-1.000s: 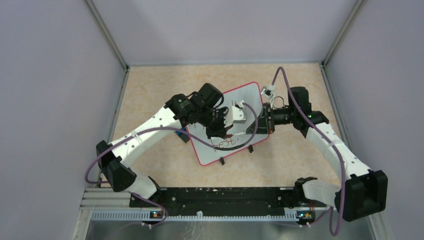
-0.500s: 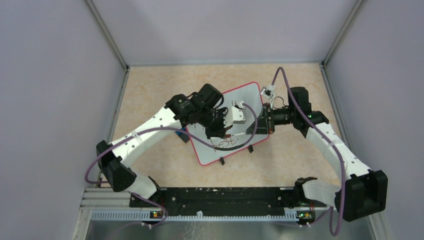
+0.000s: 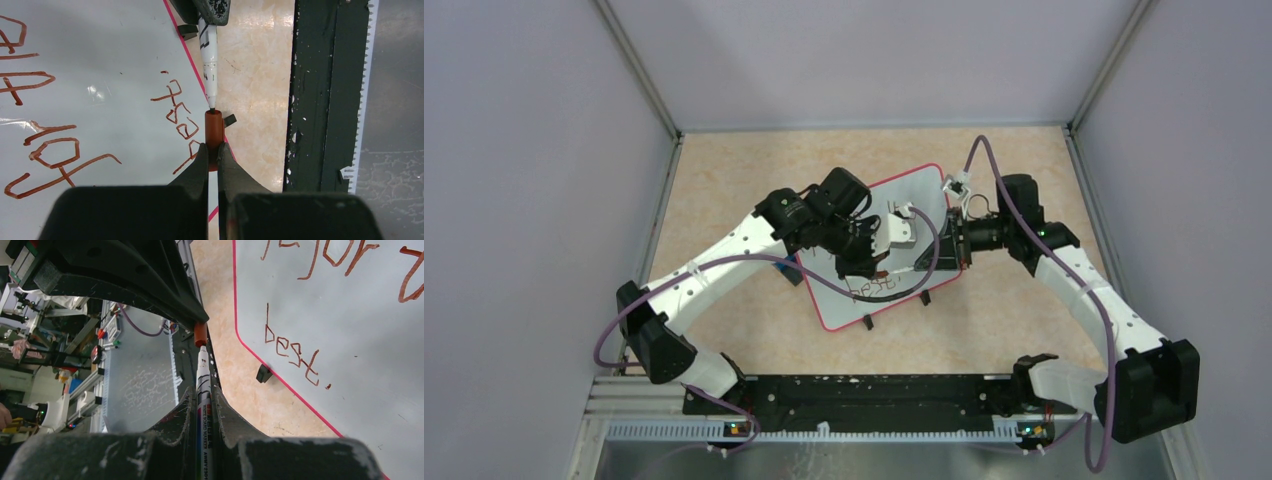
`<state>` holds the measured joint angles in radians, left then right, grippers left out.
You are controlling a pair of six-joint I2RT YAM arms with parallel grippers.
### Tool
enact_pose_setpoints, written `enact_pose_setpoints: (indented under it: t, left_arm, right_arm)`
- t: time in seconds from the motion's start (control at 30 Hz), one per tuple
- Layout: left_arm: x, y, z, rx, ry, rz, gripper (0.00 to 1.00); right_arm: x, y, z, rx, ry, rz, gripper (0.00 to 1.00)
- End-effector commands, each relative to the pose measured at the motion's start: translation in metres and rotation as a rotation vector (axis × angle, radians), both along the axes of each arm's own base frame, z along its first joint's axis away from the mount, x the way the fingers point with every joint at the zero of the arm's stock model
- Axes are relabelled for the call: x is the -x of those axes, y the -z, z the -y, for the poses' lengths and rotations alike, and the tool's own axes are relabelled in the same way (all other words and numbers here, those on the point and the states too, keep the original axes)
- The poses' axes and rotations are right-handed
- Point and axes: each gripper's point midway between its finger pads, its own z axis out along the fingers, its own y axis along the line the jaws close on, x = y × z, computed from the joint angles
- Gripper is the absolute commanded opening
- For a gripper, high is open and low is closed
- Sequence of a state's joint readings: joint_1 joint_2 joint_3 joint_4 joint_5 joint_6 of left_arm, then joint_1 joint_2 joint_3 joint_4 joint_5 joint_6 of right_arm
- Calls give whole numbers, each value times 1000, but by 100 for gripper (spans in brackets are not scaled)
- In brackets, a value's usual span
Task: Write a sentence on the whiteboard
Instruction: Insert the whiteboard marker without the cap into the pen cap.
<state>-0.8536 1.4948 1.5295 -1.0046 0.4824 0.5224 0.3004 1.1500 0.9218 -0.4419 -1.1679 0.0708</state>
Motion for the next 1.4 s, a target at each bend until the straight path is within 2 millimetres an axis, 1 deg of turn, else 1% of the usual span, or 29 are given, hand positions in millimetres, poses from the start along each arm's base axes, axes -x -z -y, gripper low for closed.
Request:
enact_pose_setpoints:
  t: [0.0,0.17,0.37,0.47,0.6,0.7,0.8,0.83,0.93,1.0,1.1,1.13,1.2,1.23,1.27,1.3,1.37]
  left_arm:
    - [3,-15,8,50,27,4,0]
    - [1,-18,16,69,13,-17,0]
    - [-2,-28,26,106,-15,-44,0]
    - [-3,-30,31,116,-24,-64,0]
    - [-10,-33,36,121,-43,-47,0]
    - [-14,-39,39,138,-45,-25,0]
    - [-16,-43,39,152,-45,-7,0]
    - [-17,-44,37,151,-61,0,1]
    - [-21,-48,32,156,-88,21,8]
    - [-19,-51,29,173,-83,14,14]
    - [-17,-63,22,220,-63,-19,32]
    - [-14,-70,20,249,-49,-34,41]
    - [-15,-82,12,310,-46,-65,56]
    - [-14,-86,9,335,-35,-75,61]
    - [-11,-89,7,354,-25,-78,64]
    - [-9,-89,4,357,-23,-76,70]
    - [-9,-81,-1,335,-36,-83,73]
  right_arm:
    - [-2,-15,-5,-23,-25,62,0]
    - [-4,-16,-8,-31,-28,63,0]
    - [-8,-13,-12,-35,-17,66,0]
    - [-11,-13,-16,-52,-15,58,0]
    - [-13,-9,-21,-69,-24,55,0]
    - [-13,-5,-25,-89,-30,37,0]
    - [-14,-4,-27,-114,-29,35,0]
    - [-14,-4,-27,-115,-29,38,0]
    - [-15,-5,-27,-119,-27,39,0]
    - [-16,-6,-28,-127,-25,32,0]
    - [-16,-8,-29,-136,-26,30,0]
    - [-16,-9,-29,-139,-26,30,0]
    - [-16,-10,-29,-140,-26,28,0]
    - [-16,-10,-29,-142,-29,29,0]
    - [-16,-11,-29,-144,-32,28,0]
    - [-16,-12,-29,-146,-33,28,0]
    - [-15,-13,-29,-149,-40,29,0]
